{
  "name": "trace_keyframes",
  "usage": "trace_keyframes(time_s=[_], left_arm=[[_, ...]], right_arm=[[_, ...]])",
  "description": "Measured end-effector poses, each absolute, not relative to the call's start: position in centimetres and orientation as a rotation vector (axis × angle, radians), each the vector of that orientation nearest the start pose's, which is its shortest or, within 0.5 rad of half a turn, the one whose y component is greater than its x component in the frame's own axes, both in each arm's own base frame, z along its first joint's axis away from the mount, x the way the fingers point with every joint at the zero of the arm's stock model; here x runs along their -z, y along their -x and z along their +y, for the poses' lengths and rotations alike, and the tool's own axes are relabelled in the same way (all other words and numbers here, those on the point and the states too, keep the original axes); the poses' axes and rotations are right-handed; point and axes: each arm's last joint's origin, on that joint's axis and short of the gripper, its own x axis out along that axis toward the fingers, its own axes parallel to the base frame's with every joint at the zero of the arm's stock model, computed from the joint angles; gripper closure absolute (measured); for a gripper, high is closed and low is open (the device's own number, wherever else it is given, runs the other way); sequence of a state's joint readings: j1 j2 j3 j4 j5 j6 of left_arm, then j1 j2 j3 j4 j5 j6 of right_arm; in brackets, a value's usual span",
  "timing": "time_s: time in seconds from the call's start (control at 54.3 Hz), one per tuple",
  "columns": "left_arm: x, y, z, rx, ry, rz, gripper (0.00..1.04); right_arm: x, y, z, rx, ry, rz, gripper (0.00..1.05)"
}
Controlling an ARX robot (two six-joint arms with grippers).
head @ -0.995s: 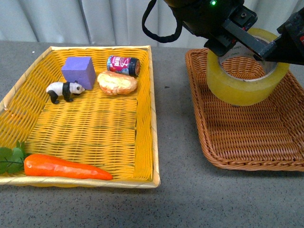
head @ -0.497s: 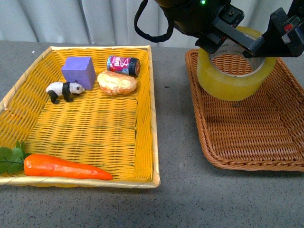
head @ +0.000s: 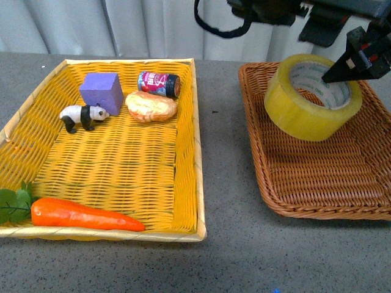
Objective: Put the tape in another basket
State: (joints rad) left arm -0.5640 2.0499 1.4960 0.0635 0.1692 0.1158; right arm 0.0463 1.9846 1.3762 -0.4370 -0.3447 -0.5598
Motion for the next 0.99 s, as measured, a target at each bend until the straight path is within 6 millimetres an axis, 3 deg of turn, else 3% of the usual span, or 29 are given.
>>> trace_keyframes(time_s=[0.129,0.276,0.461,0.663,0.755,0.939,0.995], left_arm=[[-23.2,-39.5,-25.1,0.726,-0.147,0.394,0.28],[-23.5,-40.3,-24.0,0.636,-0.122,0.386,0.05],[-23.3,-42.2,-20.7,0.452,-0.103,0.371,0.07],[-20.1,-44.1,-14.2,0.116,-0.112,0.376,0.07],[-18.5,-44.1,-11.5,0.045,-0.102,0.412,0.07],[-17.0,-43.5,-9.9,-0.005,-0.08,0.437,0.07],[-16.8,-43.3,-9.7,-0.01,-0.072,0.437,0.07]], right_arm=[[-16.5,-41.0,2.2,-0.598,0.338,0.935,0.89],[-16.0,-41.2,1.0,-0.545,0.33,0.961,0.89],[-14.4,-41.8,-0.5,-0.5,0.298,1.007,0.89],[-12.5,-42.6,-1.5,-0.461,0.272,1.032,0.89],[-11.7,-42.8,-1.4,-0.463,0.267,1.045,0.89],[-10.9,-43.0,-0.9,-0.464,0.279,1.056,0.89],[-10.9,-43.1,-0.8,-0.467,0.275,1.046,0.81]])
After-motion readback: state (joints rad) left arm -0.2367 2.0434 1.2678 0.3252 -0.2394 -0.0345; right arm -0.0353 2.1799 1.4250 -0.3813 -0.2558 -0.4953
